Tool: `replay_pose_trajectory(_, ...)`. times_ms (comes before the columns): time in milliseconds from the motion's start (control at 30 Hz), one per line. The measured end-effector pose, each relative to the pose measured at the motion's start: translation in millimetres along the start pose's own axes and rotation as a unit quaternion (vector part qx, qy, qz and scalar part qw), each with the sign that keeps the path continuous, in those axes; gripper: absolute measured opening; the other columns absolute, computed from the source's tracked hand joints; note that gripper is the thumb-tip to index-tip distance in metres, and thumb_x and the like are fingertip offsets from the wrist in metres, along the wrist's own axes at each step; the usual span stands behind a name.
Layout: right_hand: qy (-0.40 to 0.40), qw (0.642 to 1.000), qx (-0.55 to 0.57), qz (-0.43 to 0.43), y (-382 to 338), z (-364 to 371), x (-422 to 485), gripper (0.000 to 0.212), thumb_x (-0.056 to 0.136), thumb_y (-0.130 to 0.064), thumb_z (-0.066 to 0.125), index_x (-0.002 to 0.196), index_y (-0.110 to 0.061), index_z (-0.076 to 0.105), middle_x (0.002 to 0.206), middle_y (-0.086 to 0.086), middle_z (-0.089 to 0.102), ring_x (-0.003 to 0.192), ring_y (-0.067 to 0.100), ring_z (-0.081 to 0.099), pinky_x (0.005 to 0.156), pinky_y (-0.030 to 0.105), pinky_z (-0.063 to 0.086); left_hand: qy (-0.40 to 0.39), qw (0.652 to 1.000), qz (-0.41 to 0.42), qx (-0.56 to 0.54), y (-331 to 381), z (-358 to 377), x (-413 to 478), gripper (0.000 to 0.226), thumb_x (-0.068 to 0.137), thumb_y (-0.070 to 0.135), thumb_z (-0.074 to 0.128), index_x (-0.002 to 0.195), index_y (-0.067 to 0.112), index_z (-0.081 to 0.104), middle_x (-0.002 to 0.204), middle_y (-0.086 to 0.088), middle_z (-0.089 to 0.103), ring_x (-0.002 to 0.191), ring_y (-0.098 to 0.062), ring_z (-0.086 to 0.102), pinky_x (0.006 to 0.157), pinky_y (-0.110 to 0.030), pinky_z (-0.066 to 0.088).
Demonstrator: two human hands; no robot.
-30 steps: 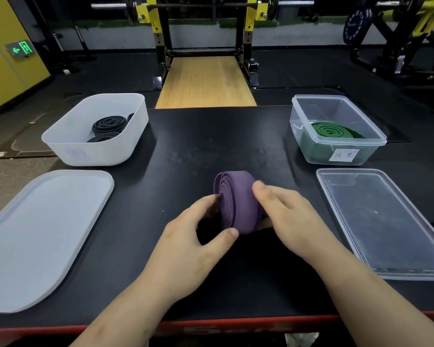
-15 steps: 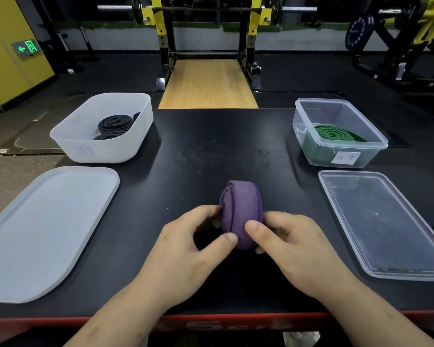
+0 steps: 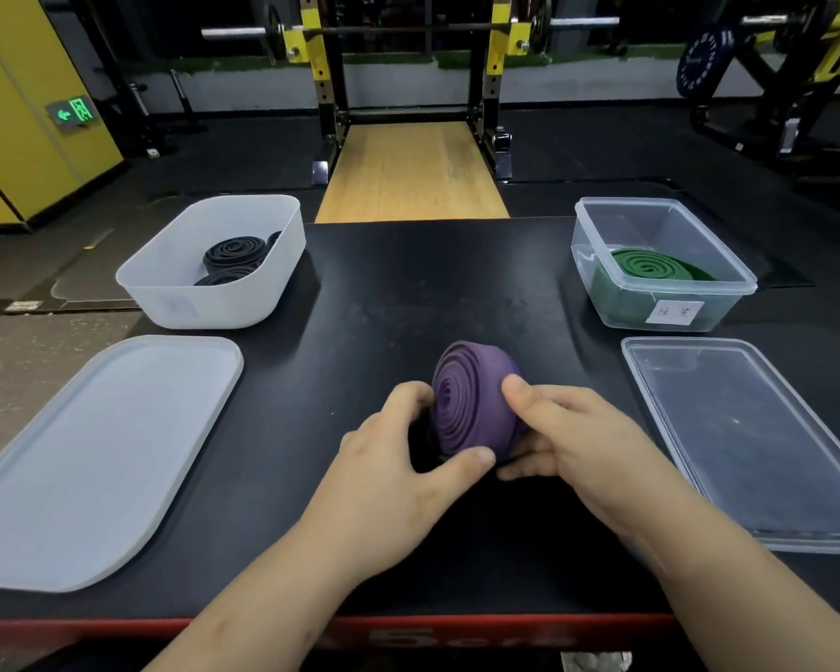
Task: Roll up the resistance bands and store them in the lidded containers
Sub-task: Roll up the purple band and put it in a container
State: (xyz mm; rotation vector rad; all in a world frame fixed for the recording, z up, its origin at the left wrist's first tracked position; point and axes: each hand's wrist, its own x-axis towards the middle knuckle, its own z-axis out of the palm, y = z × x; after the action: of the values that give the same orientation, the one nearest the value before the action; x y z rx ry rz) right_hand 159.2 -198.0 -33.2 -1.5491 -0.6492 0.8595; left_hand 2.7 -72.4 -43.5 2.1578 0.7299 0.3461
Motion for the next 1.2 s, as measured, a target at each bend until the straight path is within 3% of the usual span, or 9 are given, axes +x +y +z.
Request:
replay_pose_trajectory(100,-0.015,0.994,0.112,-0.003,4,-10,-2,0.051,0.086,-0.031,0.063,0.137,-0.026,0.059,0.106,0.015,0.075,0.086,0.032,0.075,0.071,0.04,0.062,0.0,0.999,0.011,-0.031,8,0,7,0.055,0.069,0.065,0.079,0.112,0.052,0.047,0.117,0.027,0.062,0.115,0.006,0.057,0.095,-0.021,0.048)
replay_pose_trajectory(233,-0.094,0.992,0.08,-0.022,7,-31,-10,0.057,0.094,-0.016,0.063,0.145,-0.036,0.048,0.12,0.009,0.072,0.101,0.033,0.075,0.081,0.044,0.062,-0.021,0.999,0.039,-0.02,15,-2,11,0.061,0.064,0.052,0.084,0.114,0.047,0.051,0.117,0.022,0.064,0.11,0.0,0.063,0.096,-0.031,0.052)
replay_pose_trajectory(433,-0.109,0.979,-0.145,-0.09,3,-51,-20,0.064,0.093,-0.014,0.075,0.14,-0.042,0.042,0.134,-0.007,0.066,0.123,0.011,0.063,0.101,0.031,0.049,-0.062,0.99,0.109,0.065,18,-17,12,0.068,0.061,0.044,0.084,0.117,0.051,0.046,0.127,0.029,0.053,0.123,0.002,0.053,0.103,-0.025,0.045)
replay_pose_trajectory(600,-0.087,0.946,-0.307,-0.062,-5,-60,-23,0.063,0.077,-0.033,0.09,0.12,-0.045,0.046,0.123,-0.03,0.061,0.111,-0.009,0.056,0.088,0.016,0.041,-0.08,0.98,0.156,0.098,22,-22,13,0.071,0.061,0.037,0.083,0.121,0.047,0.046,0.138,0.029,0.045,0.13,0.0,0.049,0.107,-0.026,0.043)
replay_pose_trajectory(733,-0.078,0.929,-0.36,-0.03,0,-61,-23,0.076,0.058,-0.05,0.093,0.116,-0.049,0.045,0.131,-0.028,0.056,0.122,-0.006,0.051,0.108,0.034,0.043,-0.135,0.973,0.156,0.103,22,-19,18,0.078,0.064,0.033,0.085,0.126,0.051,0.041,0.137,0.032,0.044,0.13,0.003,0.048,0.108,-0.021,0.041)
replay_pose_trajectory(867,-0.118,0.912,-0.393,-0.022,-4,-61,-22,0.122,0.058,-0.054,0.09,0.145,-0.074,0.007,0.15,-0.042,0.03,0.145,-0.006,0.026,0.122,0.033,0.029,-0.178,0.976,0.118,0.033,14,-14,25,0.083,0.065,0.028,0.089,0.131,0.047,0.042,0.142,0.023,0.047,0.134,-0.001,0.05,0.112,-0.03,0.042)
replay_pose_trajectory(1033,-0.163,0.903,-0.398,0.009,-5,-62,-20,0.118,0.071,-0.047,0.089,0.152,-0.067,0.006,0.146,-0.046,0.021,0.154,-0.004,-0.009,0.124,0.029,0.012,-0.234,0.967,0.102,0.018,12,-19,32,0.088,0.063,0.033,0.091,0.135,0.045,0.043,0.145,0.02,0.049,0.137,-0.003,0.048,0.115,-0.033,0.038)
replay_pose_trajectory(1100,-0.164,0.899,-0.405,0.009,-4,-63,-19,0.113,0.072,-0.047,0.089,0.154,-0.062,0.013,0.141,-0.047,0.023,0.154,-0.002,-0.011,0.124,0.031,0.011,-0.266,0.958,0.079,-0.072,16,-21,35,0.073,0.074,0.025,0.088,0.137,0.03,0.051,0.142,0.009,0.059,0.135,-0.01,0.054,0.116,-0.037,0.039)
replay_pose_trajectory(1200,-0.166,0.899,-0.405,0.01,-3,-63,-18,0.11,0.072,-0.046,0.089,0.154,-0.06,0.017,0.145,-0.046,0.026,0.155,0.001,-0.01,0.125,0.032,0.01,-0.128,0.99,0.052,-0.033,19,-17,54,0.031,0.094,0.028,0.072,0.124,0.028,0.063,0.121,0.012,0.071,0.115,0.0,0.065,0.109,-0.033,0.048)
